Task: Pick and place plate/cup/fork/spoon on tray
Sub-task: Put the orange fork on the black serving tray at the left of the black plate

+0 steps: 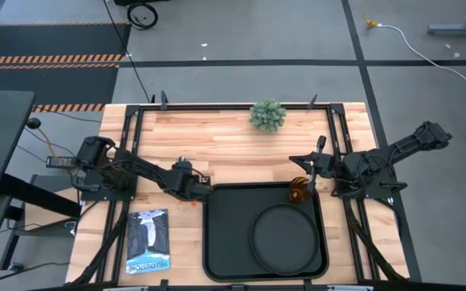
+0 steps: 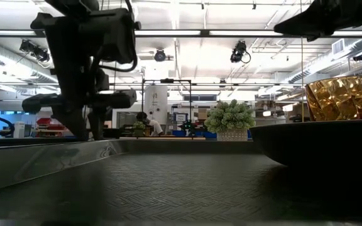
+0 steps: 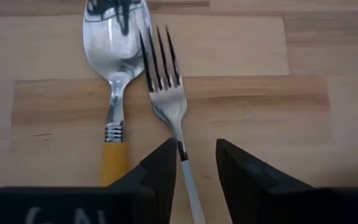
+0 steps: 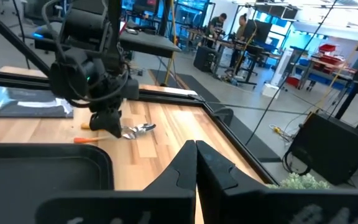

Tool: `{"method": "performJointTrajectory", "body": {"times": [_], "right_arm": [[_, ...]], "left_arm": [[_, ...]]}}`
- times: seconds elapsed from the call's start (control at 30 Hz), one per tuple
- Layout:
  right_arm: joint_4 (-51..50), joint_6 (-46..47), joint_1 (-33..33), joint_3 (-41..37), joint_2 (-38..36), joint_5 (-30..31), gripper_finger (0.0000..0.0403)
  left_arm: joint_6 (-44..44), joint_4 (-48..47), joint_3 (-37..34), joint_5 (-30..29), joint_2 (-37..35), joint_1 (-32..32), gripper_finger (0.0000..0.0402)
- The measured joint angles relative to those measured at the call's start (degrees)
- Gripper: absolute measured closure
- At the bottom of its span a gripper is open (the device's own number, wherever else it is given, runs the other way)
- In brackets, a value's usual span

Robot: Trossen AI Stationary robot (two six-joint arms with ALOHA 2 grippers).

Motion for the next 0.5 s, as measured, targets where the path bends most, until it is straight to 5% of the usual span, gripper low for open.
{"method": "performJointTrajectory", "body": {"times": [0.5], "right_arm": [[-0.06, 0.29, -0.12, -0.02, 0.04, -0.48, 0.0398]], "left_arm": [[-0.80, -3.53, 3.40, -0.44, 3.68, -0.33, 0.0281]]}}
